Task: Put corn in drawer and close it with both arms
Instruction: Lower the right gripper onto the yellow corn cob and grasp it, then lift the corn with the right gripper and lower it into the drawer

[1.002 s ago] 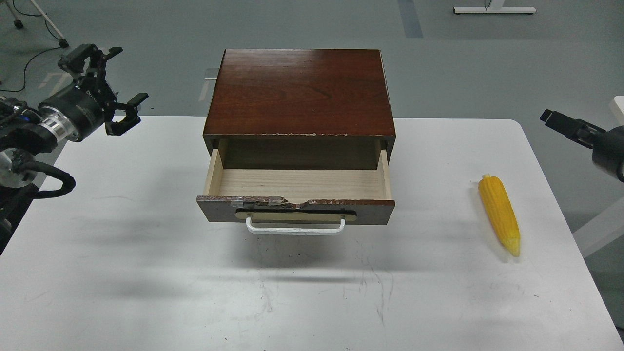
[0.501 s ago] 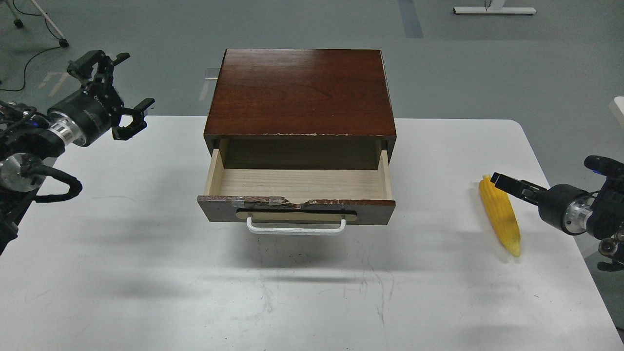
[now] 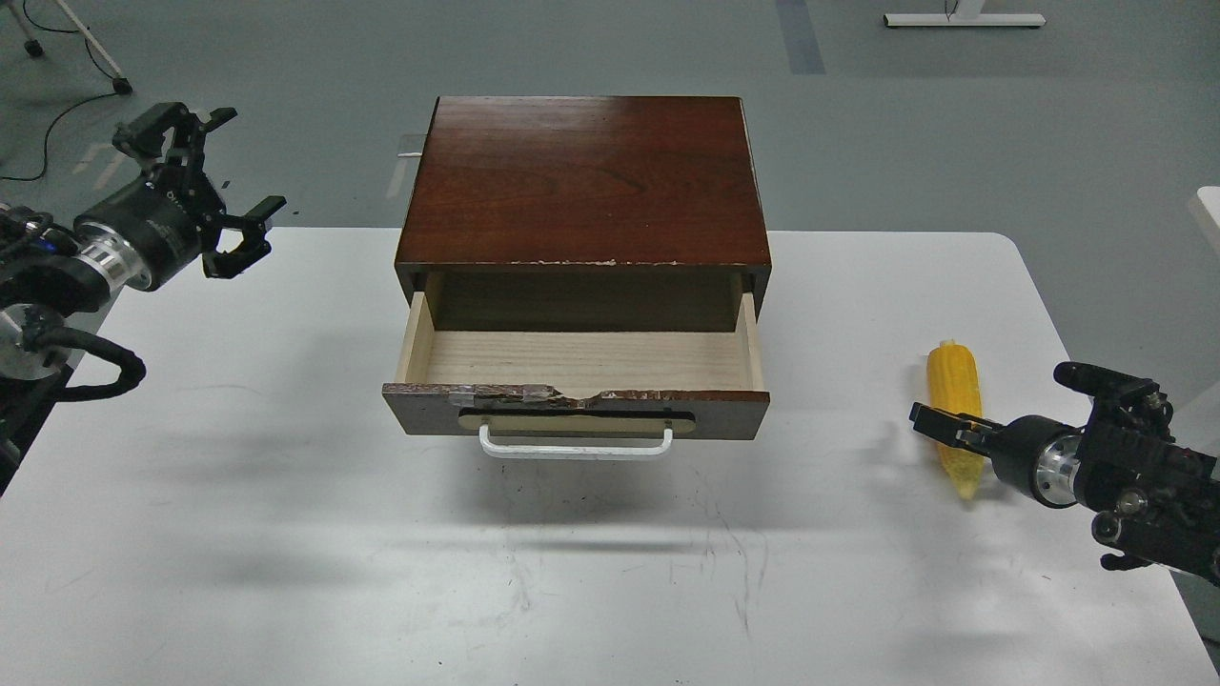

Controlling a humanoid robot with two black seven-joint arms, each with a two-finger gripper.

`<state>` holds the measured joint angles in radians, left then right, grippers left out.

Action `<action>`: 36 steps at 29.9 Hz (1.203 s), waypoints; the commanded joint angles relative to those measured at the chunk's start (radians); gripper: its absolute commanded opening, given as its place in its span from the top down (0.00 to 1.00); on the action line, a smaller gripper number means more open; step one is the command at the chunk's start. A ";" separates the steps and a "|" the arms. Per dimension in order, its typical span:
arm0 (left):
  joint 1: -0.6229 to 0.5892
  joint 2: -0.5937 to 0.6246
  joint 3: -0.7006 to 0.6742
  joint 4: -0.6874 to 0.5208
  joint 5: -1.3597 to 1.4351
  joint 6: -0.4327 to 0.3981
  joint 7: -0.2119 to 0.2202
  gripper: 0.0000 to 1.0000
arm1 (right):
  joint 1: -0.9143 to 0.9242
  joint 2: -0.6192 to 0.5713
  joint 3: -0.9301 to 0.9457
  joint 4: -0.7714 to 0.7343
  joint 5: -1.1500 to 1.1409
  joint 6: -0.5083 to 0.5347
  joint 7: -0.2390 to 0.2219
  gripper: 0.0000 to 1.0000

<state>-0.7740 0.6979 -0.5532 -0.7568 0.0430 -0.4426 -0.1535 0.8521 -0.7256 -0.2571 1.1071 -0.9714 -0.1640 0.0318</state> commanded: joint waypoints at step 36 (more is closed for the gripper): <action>0.015 0.034 0.001 0.008 0.001 0.002 0.002 0.02 | 0.777 0.138 -0.093 0.375 -1.181 0.034 0.059 1.00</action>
<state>-0.7608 0.7160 -0.5521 -0.7490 0.0444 -0.4389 -0.1518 1.6252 -0.6473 -0.3224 1.4826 -2.0900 -0.1210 0.0872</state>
